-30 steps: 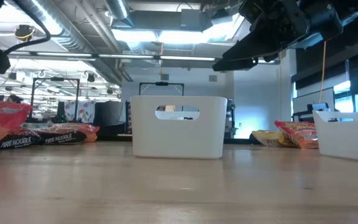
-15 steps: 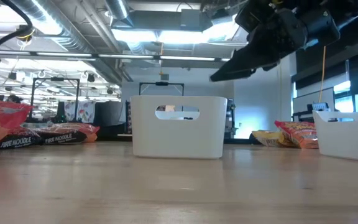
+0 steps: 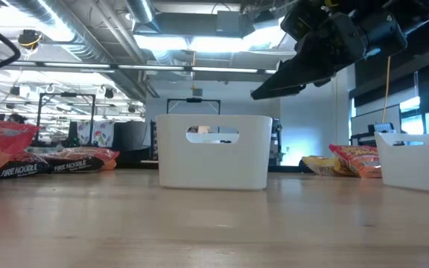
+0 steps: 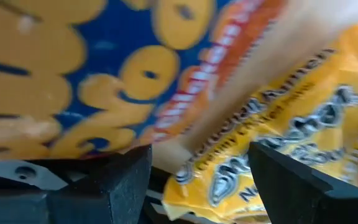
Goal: Sort Maruchan noodles
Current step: Put the yellow noodle pack into the top white bin
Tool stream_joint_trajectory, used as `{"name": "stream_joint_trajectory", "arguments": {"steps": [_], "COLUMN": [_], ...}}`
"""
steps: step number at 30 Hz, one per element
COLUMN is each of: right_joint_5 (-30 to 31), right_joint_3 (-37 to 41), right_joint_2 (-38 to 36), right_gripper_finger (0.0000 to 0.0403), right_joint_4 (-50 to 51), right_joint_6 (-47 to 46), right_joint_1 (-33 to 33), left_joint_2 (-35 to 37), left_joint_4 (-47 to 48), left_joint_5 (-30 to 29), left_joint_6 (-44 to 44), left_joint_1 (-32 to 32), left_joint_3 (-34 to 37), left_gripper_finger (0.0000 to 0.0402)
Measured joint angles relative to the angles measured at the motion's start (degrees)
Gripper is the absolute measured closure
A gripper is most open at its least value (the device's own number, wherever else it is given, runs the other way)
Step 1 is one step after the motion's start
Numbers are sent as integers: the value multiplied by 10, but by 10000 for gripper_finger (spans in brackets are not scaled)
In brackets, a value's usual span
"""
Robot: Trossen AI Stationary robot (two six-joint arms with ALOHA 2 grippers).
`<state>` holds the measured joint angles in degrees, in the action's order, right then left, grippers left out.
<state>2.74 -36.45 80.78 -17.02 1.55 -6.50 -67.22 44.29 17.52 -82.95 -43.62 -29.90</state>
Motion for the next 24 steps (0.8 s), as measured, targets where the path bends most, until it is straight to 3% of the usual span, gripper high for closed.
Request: {"name": "stream_joint_trajectory", "arguments": {"steps": [8, 15, 24], "right_joint_5": [3, 3, 3], "right_joint_3": [0, 0, 0], "right_joint_2": [0, 0, 0], "right_gripper_finger": [111, 111, 111], "right_joint_4": [0, 0, 0], "right_joint_6": [0, 0, 0], "right_joint_1": [0, 0, 0], "left_joint_2": [0, 0, 2], "left_joint_4": [-66, -100, -136], "left_joint_5": [-15, 32, 38], "left_joint_6": [14, -37, -38], "left_joint_1": [-3, -16, -18], "left_joint_3": [15, 50, 71], "left_gripper_finger": [141, 144, 206]}}
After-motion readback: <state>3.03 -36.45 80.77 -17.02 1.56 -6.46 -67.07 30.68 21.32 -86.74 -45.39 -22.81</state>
